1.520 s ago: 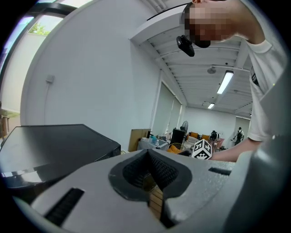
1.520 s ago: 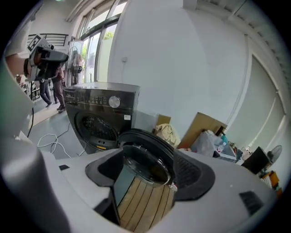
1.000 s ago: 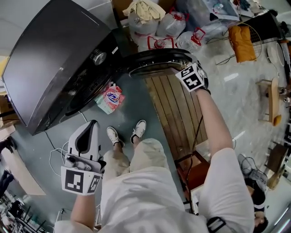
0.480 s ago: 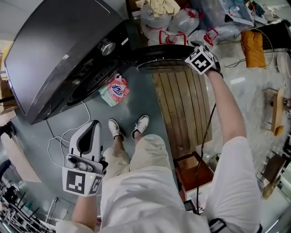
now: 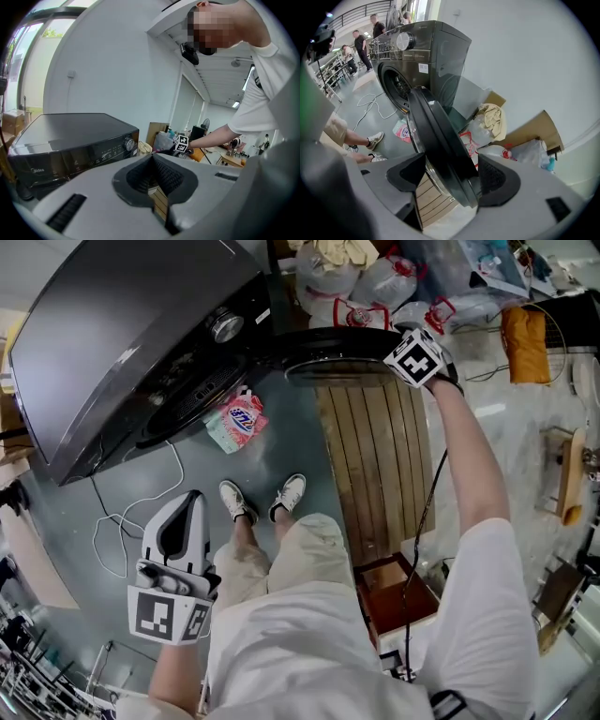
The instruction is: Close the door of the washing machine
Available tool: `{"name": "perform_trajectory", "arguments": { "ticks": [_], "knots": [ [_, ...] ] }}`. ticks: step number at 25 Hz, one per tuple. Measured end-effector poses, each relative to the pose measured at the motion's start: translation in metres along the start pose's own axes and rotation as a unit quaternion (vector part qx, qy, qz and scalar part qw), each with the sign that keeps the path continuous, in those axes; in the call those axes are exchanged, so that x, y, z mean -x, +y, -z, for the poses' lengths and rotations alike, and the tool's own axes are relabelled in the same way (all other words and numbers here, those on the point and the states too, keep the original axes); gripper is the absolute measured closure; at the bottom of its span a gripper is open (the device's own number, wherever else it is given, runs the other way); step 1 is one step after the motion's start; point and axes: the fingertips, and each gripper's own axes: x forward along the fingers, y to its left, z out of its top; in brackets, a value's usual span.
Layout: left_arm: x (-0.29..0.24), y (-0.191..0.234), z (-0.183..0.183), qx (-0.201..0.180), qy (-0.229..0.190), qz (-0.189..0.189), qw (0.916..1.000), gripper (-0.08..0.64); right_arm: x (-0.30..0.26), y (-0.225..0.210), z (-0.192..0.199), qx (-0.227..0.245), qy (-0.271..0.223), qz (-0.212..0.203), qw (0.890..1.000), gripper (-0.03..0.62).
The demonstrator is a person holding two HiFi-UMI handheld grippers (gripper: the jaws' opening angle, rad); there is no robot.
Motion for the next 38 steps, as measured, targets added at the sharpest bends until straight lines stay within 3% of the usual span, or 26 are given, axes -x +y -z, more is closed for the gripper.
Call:
{"name": "perform_trajectory", "arguments": {
  "ticks": [10, 24, 38],
  "knots": [
    [0.008, 0.002, -0.001, 0.005, -0.013, 0.006, 0.9999, 0.554, 0.01, 0.026, 0.014, -0.007, 0.003, 0.022, 1.0, 0.264],
    [0.035, 0.023, 0.0, 0.005, -0.024, 0.011, 0.9996, 0.554, 0.026, 0.086, 0.032, -0.062, 0.001, 0.022, 0.998, 0.295],
    [0.06, 0.047, 0.006, 0.012, -0.025, 0.019, 0.9994, 0.554, 0.044, 0.156, 0.037, -0.087, 0.013, 0.003, 0.996, 0.342]
  ]
}}
